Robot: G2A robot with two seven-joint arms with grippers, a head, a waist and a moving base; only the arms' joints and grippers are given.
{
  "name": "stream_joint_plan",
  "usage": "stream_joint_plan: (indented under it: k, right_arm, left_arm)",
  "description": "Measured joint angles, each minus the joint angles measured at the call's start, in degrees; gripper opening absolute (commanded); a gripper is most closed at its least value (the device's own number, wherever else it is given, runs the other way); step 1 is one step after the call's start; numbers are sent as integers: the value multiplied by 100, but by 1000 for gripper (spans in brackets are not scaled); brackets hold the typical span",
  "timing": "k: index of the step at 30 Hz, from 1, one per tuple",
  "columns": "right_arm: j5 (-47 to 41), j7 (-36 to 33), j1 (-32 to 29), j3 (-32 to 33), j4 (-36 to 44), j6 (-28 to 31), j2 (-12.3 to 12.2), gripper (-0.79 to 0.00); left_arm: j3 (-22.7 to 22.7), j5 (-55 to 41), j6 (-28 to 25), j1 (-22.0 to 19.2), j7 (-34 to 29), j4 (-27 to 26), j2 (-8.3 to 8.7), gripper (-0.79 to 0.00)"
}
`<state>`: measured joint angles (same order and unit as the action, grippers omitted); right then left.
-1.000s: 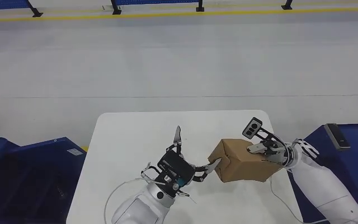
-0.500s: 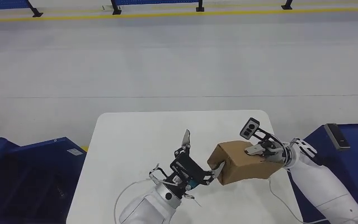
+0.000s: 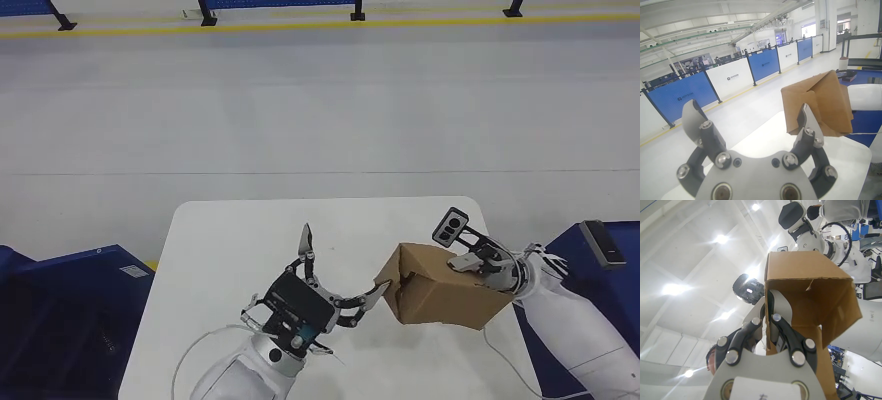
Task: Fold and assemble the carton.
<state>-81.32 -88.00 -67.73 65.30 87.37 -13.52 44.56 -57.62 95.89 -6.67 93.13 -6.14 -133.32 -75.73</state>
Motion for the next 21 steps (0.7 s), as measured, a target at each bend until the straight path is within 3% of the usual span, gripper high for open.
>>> stream_joint_plan:
  k: [10,21]
  right_arm:
    - [96,0,-24,-53,209,59,-53,-785]
    - [154,0,10,-192,249,142,-114,-785]
  left_arm:
    - [-108,-108,-97,-43,-110,107,21,0]
    - [69,-140,-408,-197,-474,98,28,0]
